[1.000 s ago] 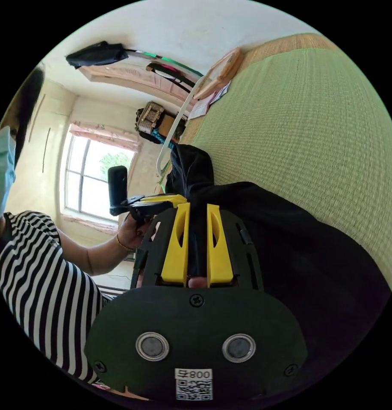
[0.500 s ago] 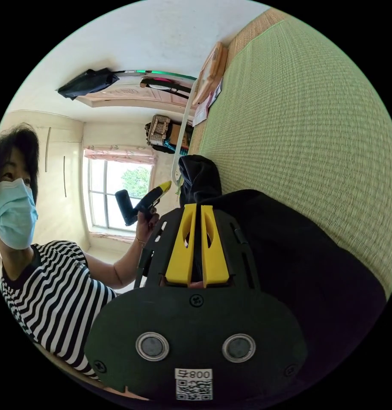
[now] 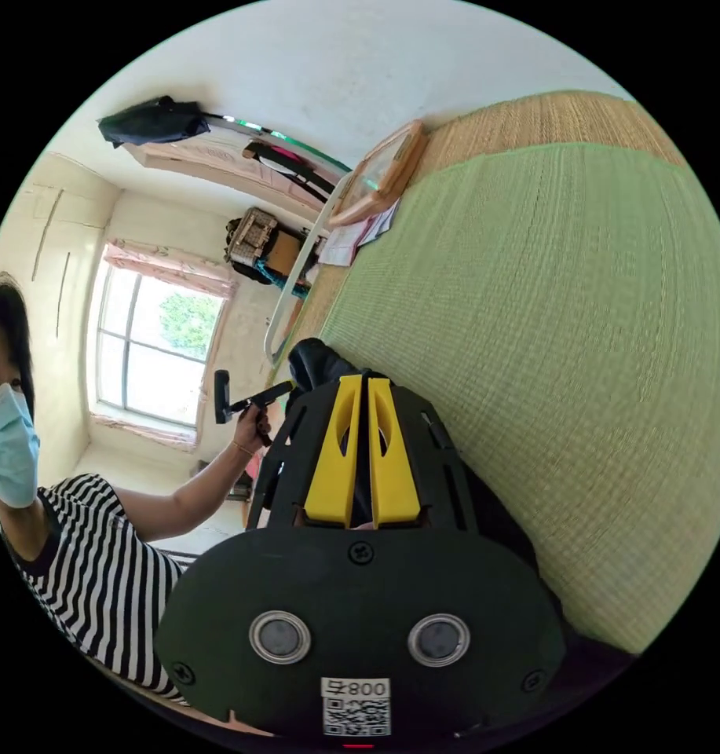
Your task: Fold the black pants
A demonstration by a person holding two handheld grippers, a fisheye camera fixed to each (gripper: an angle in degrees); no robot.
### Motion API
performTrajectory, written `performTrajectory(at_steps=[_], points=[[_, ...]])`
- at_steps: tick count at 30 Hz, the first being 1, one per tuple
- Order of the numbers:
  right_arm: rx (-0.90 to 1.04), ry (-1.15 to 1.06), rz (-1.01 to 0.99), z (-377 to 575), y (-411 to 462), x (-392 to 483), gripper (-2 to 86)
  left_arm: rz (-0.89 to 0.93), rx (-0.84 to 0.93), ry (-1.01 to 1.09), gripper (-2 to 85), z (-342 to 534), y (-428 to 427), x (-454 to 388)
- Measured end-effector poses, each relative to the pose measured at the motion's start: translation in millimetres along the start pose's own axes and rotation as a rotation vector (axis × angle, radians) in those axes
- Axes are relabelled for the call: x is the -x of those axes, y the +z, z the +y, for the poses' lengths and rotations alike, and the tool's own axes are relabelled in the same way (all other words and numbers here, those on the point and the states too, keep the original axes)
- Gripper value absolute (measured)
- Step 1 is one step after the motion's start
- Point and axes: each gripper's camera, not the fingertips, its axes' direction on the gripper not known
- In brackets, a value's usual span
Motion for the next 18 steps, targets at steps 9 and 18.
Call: performTrajectory(at_steps=[9,18], points=[[0.072,-0.021,0.181,-49,1,2,0.2,-0.038,0.023,0.062,0.3,-9,3,-25],[0.131,0.040,0.165,-60,5,-18,0.1,-0.055,-0.105,0.060,0.9,-9,-22,-66]])
